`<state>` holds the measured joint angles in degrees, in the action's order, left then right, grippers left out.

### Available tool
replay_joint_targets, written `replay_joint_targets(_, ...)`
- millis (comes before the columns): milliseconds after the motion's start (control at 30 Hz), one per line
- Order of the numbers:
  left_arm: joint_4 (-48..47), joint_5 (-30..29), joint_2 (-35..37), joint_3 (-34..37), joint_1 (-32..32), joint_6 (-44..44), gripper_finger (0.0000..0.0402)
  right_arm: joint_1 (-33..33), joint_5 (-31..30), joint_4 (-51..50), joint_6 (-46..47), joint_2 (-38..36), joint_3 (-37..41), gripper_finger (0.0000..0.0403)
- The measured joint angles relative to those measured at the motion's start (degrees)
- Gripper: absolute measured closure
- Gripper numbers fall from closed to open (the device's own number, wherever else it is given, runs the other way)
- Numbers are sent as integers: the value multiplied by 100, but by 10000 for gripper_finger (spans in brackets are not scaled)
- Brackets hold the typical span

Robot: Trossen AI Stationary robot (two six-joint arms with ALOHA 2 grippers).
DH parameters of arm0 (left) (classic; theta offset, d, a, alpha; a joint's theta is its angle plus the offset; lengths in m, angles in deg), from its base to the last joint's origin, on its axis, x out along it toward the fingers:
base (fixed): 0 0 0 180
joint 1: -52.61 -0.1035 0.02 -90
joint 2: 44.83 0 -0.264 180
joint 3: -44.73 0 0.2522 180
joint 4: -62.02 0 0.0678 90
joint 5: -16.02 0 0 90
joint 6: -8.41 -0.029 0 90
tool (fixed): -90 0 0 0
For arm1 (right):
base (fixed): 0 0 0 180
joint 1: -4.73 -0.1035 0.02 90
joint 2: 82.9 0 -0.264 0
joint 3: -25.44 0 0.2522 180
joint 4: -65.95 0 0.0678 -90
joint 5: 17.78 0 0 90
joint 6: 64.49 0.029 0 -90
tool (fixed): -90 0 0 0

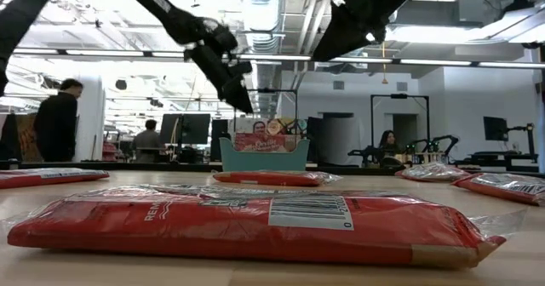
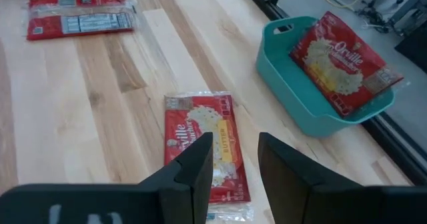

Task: Sort popcorn bags into baskets
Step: Put the red popcorn bag into the green basket

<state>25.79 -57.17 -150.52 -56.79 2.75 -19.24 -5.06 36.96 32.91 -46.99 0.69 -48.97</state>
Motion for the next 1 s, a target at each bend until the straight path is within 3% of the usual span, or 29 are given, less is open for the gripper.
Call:
replay_joint_targets(133,-534,464,636,207,187,284,260,133,202,204,-107,0,22,255)
replay_joint_targets(200,-534,739,950,579,405,401,273,267,636,1197,-401,0,272,251)
replay_joint_targets(333,-157,828,1853,1817,997,686,310,688,2072,3094,-515,14,1021,244)
replay_joint_targets(433,680,719,2815,2930,1480,1235,339,918,2325,3941,-317,13,1548,240)
replay_joint_targets(600,1728,-111,4478,4486,2564,2390,377,1068,2551,4675,-104,28,1996,240)
replay_joint_targets(733,1802,-1085,5541,5360,3672,3153,396,1068,3040,5229,-208,535,2009,245)
replay_joint_targets(867,1707,-2190,6248,6021,4643,3802,400,904,3097,6104,-660,1370,1653,252)
replay_joint_targets(1000,1603,-2770,6581,6419,5244,4496,395,816,2965,6003,-629,2082,1015,267)
